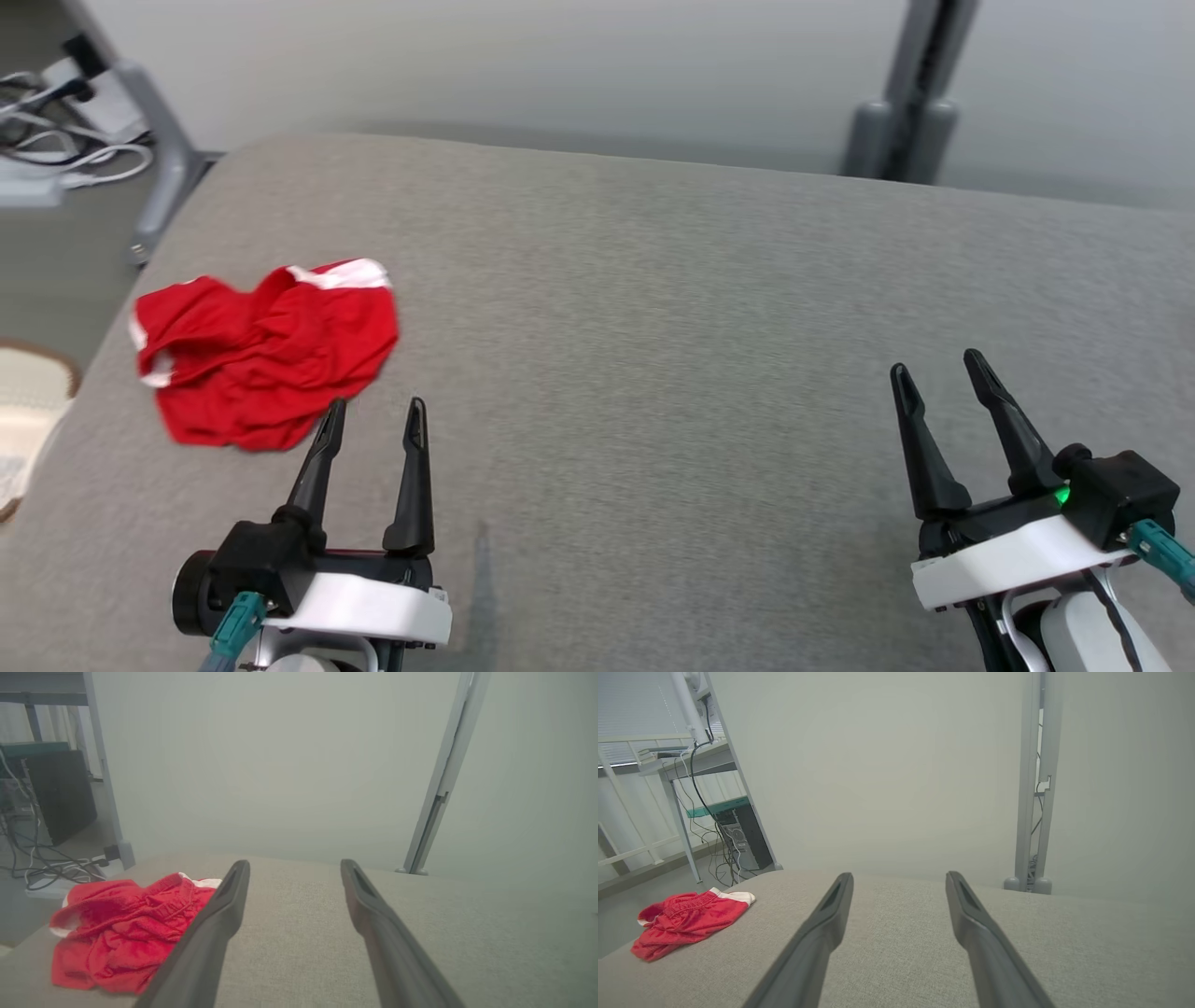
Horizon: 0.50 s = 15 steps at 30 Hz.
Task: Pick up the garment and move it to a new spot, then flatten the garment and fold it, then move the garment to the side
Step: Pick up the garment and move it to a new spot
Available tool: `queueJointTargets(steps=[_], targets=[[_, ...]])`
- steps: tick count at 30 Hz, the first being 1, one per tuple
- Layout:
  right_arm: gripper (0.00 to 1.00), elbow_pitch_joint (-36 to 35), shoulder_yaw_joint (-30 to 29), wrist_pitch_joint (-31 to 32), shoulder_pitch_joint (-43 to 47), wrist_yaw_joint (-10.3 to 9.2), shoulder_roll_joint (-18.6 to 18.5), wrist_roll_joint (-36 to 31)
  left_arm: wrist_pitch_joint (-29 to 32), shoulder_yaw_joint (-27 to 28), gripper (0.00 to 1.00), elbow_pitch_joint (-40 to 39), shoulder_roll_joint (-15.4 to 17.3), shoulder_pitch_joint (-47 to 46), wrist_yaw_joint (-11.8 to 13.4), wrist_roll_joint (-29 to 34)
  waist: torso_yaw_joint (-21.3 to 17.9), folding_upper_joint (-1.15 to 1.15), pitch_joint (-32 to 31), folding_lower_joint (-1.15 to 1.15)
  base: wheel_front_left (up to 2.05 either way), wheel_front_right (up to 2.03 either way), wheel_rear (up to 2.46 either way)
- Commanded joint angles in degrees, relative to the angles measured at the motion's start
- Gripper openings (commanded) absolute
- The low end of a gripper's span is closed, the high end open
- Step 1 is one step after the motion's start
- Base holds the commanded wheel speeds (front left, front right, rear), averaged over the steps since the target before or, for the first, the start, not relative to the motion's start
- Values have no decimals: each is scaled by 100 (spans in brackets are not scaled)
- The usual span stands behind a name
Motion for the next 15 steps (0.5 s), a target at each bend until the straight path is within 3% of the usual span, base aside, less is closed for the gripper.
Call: queueJointTargets(steps=[1,15], targets=[[100,10,16,-2,36,0,-37,24,5,30,100,-15,25,61,20,-21,273,0,-22,0,0,0,0],[100,124,408,-2,12,0,-28,-22,5,302,100,-73,24,369,29,42,1321,0,-258,0,0,0,0]])
